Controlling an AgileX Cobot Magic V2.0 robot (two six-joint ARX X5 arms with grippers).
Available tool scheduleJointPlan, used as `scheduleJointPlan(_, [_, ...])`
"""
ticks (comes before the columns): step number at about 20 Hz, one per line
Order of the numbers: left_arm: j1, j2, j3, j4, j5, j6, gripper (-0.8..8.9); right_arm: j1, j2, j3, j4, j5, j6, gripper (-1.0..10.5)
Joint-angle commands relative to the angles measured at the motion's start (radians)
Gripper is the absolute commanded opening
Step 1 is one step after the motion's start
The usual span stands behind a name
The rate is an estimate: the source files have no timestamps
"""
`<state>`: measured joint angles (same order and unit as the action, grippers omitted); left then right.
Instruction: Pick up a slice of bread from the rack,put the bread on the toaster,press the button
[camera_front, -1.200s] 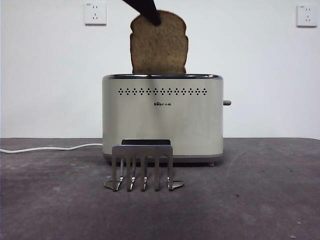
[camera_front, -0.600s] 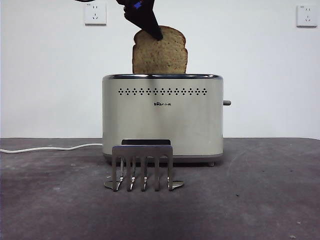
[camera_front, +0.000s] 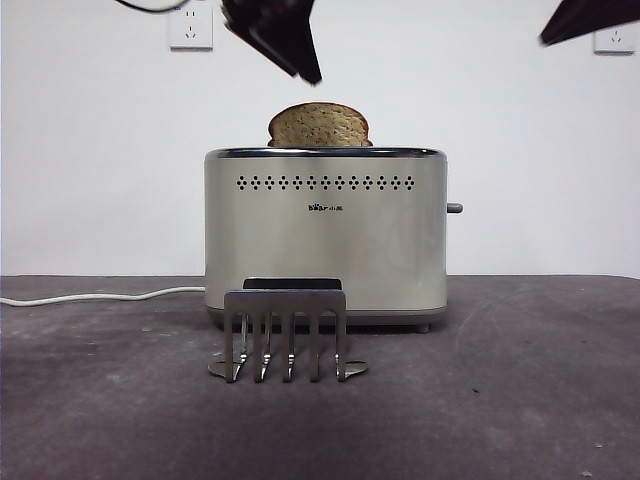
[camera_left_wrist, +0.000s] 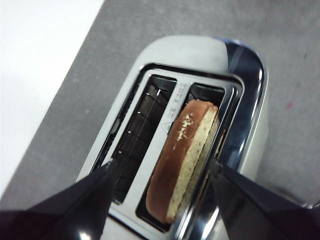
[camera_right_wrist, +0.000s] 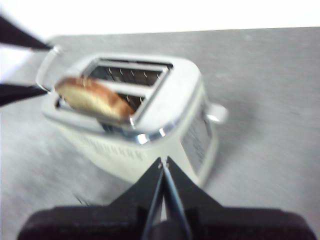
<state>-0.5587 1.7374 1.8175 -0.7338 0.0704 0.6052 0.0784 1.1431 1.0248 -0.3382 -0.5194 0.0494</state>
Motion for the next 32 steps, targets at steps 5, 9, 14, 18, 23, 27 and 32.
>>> scheduleJointPlan(5, [-0.005,-0.210,-0.010,-0.118,0.043,-0.396,3.19,-0.013,0.313,0.083,0.225,-0.163,0.223,-0.1])
scheduleJointPlan(9, [-0.005,-0.313,-0.010,-0.187,0.120,-0.431,3.19,-0.014,0.449,0.177,0.233,-0.164,0.235,-0.1])
scheduleJointPlan(14, [-0.006,-0.393,-0.010,-0.211,0.124,-0.461,3.19,-0.012,0.562,0.254,0.244,-0.163,0.245,-0.1])
scheduleJointPlan(18, [-0.010,-0.435,-0.010,-0.218,0.123,-0.484,3.19,-0.012,0.637,0.290,0.255,-0.163,0.268,-0.1])
scheduleJointPlan(23, [-0.011,-0.457,-0.010,-0.227,0.123,-0.494,3.19,-0.011,0.697,0.295,0.269,-0.162,0.271,-0.1])
scheduleJointPlan(27, [-0.011,-0.458,-0.010,-0.233,0.122,-0.494,3.19,-0.010,0.731,0.295,0.279,-0.154,0.263,-0.1])
scheduleJointPlan(32, [-0.011,-0.458,-0.010,-0.233,0.122,-0.498,3.19,-0.010,0.773,0.295,0.278,-0.154,0.244,-0.1])
